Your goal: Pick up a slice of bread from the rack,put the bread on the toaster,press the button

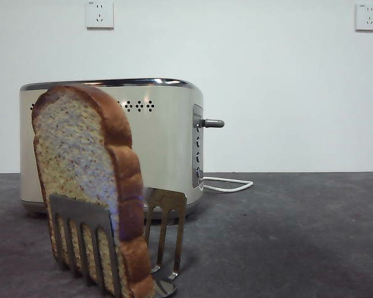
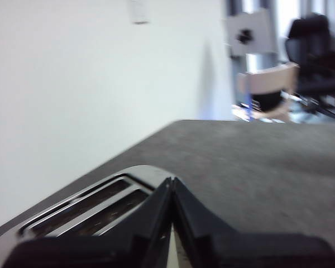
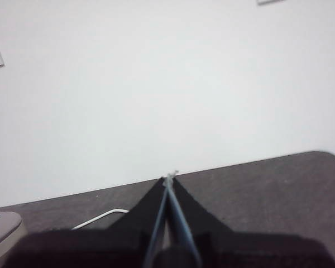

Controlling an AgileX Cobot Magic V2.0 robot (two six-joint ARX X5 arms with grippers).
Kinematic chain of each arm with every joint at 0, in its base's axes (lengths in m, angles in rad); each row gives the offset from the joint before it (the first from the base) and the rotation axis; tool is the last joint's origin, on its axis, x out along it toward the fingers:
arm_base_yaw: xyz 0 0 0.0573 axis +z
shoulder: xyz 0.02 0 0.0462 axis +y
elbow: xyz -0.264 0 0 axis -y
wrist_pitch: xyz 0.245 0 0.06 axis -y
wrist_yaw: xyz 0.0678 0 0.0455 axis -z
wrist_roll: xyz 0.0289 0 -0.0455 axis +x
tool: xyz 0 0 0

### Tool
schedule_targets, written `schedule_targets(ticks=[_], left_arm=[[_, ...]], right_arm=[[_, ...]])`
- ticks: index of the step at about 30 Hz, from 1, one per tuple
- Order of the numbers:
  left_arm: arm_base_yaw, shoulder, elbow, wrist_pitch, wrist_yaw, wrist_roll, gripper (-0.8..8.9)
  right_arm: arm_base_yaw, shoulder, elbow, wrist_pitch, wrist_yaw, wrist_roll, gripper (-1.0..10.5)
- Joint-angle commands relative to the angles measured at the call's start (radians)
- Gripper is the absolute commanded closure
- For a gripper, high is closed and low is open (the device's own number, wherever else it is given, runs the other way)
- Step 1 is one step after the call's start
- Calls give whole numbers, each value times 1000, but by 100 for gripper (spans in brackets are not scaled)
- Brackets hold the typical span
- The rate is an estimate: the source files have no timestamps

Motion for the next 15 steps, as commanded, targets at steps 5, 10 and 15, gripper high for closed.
schedule_targets(ticks=[5, 10, 15], left_arm=[[-192, 116, 178, -378, -39, 415, 818], [-357, 252, 338, -623, -167, 684, 818], [-495, 399, 500, -774, -345, 876, 818]], right_arm=[[0, 80, 92, -34, 3, -55, 948], [0, 175, 136, -40, -7, -56, 948], [0, 263, 168, -41, -84, -56, 949]])
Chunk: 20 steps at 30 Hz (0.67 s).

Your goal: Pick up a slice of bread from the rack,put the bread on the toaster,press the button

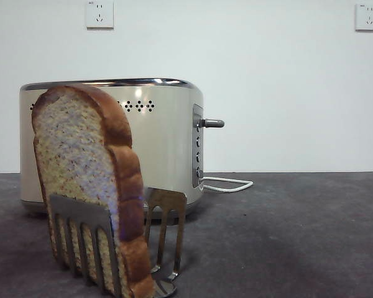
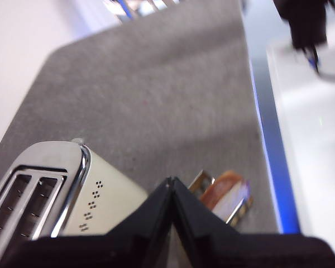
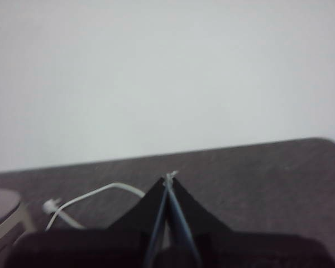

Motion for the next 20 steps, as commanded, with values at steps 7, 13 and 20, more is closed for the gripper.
schedule_targets(ticks=[7, 13, 20], left_arm=[[-239, 269, 234, -190, -353, 409, 817], [-346, 431, 326, -200, -405, 457, 804], [-393, 532, 340, -220, -413, 454, 328]], right_arm=[[0, 97, 42, 7, -85, -8, 949], [0, 115, 45, 6, -107, -8, 948], [0, 115, 45, 6, -113, -37, 949]])
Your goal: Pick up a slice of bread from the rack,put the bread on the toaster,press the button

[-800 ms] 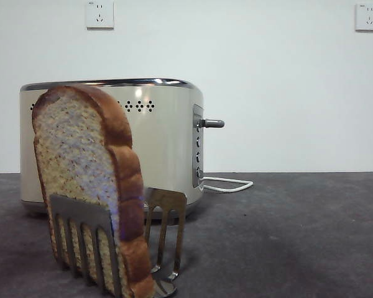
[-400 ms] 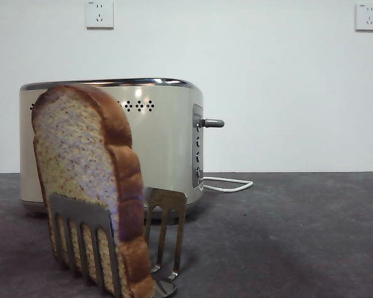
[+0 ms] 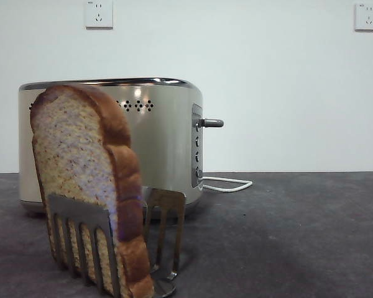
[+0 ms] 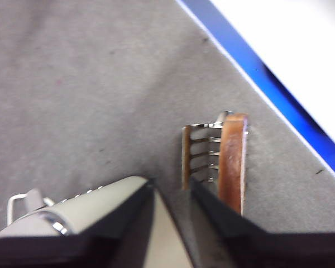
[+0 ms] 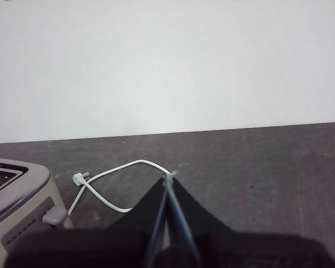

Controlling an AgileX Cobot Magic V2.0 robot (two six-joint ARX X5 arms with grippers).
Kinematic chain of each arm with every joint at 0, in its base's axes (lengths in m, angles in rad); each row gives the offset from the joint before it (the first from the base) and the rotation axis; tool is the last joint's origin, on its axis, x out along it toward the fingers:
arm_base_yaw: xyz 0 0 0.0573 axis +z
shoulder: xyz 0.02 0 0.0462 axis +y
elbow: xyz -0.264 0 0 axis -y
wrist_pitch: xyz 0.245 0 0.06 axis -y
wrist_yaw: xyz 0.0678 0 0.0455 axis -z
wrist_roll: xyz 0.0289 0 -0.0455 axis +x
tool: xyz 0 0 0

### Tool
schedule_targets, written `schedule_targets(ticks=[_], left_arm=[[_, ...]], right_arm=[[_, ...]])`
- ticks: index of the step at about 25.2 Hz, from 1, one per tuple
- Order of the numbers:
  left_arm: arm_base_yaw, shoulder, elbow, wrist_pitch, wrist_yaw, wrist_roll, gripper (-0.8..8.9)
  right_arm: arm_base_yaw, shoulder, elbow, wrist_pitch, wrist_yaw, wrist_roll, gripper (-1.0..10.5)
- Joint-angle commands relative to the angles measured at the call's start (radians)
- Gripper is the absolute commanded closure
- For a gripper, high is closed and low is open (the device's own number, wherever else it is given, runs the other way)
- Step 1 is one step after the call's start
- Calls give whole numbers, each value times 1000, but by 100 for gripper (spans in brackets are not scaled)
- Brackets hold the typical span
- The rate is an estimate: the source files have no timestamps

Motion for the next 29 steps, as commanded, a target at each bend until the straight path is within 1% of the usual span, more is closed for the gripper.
schedule_targets(ticks=[1, 7, 13, 17, 25, 27, 29], left_arm=[[-3, 27, 1, -4, -14, 12, 302], [-3, 91, 1, -50, -44, 13, 304], [-3, 145, 1, -74, -46, 12, 305], [-3, 178, 1, -106, -46, -14, 310], [6, 257, 1, -96, -47, -14, 315], [6, 277, 1, -95, -47, -14, 315], [6, 295, 1, -91, -50, -14, 315]], right_arm=[[0, -2, 5, 6, -6, -34, 949], [0, -2, 5, 5, -6, -40, 948], [0, -2, 5, 3, -6, -40, 948], [0, -1, 5, -11, -6, -40, 948], [0, -1, 5, -63, -10, -42, 949], [0, -1, 5, -72, -64, -63, 950], [0, -1, 5, -77, -170, -124, 950]])
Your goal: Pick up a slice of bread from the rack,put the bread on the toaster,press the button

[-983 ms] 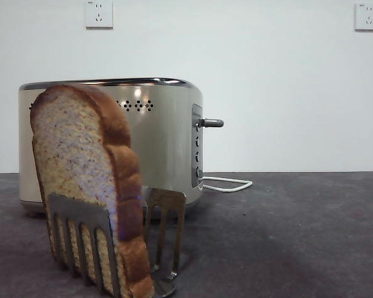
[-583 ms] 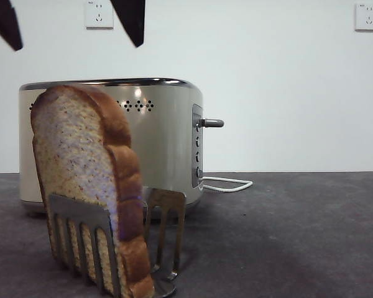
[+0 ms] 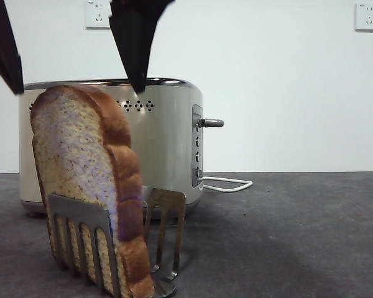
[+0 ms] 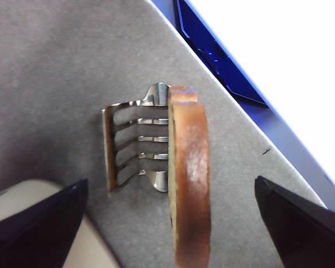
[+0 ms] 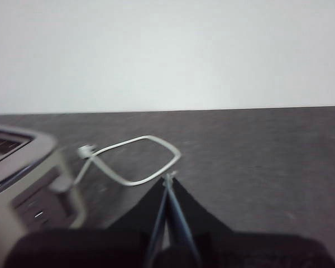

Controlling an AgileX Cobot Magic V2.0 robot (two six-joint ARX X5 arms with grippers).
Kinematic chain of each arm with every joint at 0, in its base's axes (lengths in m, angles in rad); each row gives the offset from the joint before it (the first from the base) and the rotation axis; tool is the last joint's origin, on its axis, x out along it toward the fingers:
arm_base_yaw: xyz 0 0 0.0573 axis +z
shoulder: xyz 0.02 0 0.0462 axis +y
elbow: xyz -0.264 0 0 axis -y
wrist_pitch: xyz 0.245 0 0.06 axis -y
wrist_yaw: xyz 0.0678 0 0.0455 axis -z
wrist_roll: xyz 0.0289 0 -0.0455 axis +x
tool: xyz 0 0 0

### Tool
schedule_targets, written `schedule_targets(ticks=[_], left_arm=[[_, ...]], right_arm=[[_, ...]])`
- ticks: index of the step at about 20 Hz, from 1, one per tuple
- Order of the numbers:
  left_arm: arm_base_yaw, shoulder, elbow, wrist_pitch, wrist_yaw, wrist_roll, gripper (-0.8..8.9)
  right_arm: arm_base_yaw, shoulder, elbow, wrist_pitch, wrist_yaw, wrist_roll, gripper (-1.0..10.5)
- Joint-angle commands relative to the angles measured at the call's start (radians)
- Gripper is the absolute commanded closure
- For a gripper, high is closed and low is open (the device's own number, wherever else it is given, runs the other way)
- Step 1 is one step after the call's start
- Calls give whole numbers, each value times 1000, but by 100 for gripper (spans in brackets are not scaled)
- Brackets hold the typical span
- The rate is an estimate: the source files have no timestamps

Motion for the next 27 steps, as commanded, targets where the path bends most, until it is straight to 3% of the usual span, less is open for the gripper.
schedule_targets(ticks=[1, 5, 9, 14, 20, 27], left_arm=[[2, 24, 1, 7, -5, -7, 315], [7, 45, 0, 8, -21, -7, 315], [14, 48, 1, 5, -21, -9, 333], [13, 48, 0, -19, -21, -26, 519], [13, 48, 1, -49, -20, -26, 545], [13, 48, 1, -60, -5, -26, 754]], right_arm=[[0, -2, 4, 1, -139, -101, 950], [0, -2, 4, 0, -333, -206, 951], [0, -2, 4, -36, -442, -260, 951], [0, -1, 4, -148, -542, -311, 951], [0, -1, 4, -213, -553, -330, 951], [0, -1, 4, -216, -553, -329, 950]])
